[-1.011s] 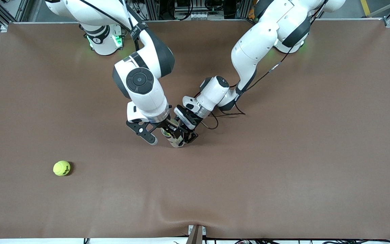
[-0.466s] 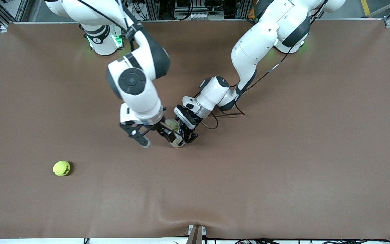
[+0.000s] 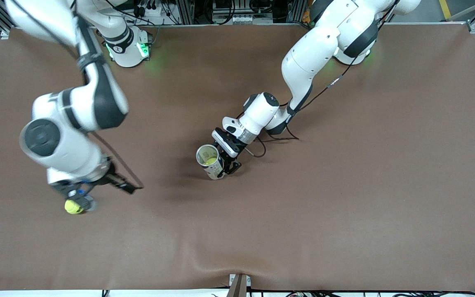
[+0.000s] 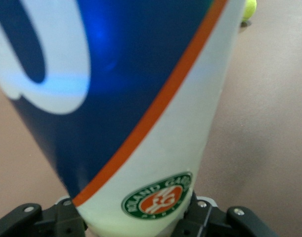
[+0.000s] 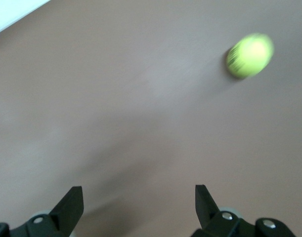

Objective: Insert tennis ball vertically with right arm
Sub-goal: 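Move the right gripper to the second tennis ball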

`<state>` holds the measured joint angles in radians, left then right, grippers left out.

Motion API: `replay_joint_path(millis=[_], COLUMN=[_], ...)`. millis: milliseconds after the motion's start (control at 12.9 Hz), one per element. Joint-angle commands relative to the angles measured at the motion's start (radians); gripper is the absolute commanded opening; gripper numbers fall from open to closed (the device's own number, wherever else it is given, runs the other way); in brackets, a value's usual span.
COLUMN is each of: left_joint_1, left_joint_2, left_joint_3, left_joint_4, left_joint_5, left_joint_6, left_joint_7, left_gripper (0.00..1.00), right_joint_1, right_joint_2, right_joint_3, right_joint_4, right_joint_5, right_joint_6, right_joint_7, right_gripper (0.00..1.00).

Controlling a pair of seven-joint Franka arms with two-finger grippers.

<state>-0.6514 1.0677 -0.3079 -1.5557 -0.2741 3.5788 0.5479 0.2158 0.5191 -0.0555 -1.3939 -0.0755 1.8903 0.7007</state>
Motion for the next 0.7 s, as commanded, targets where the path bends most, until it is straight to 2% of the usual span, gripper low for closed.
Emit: replay_joint_path(millis=[0, 155, 466, 622], left_joint_1=[0.003, 0.001, 0.003, 0.004], left_joint_2=[-0.011, -0.011, -0.011, -0.009], left_joint_3=[-0.002, -0.002, -0.002, 0.000], left_joint_4=[-0.057, -0.055, -0.057, -0.057], left_joint_5=[-0.014, -0.014, -0.014, -0.014], left_joint_6=[-0.026, -0.026, -0.026, -0.026], left_joint_7=[-0.005, -0.005, -0.005, -0.005], left_gripper=[0.68, 0.68, 0.68, 0.68], right_joint_1=[-0.096, -0.146, -0.260, -0.269], right_joint_2=[0.079, 0.117, 0.211, 0.240], right_joint_3=[0.023, 0.023, 0.025, 0.026], right_joint_4=[0.006, 0.013, 0.007, 0.004], right_joint_5=[-0.165, -0.184, -0.167, -0.164], right_joint_6=[0.006, 0.029, 0.270, 0.316], right_joint_7=[-0.104, -0.133, -0.279, -0.306], right_gripper=[1.00, 1.00, 1.00, 1.00])
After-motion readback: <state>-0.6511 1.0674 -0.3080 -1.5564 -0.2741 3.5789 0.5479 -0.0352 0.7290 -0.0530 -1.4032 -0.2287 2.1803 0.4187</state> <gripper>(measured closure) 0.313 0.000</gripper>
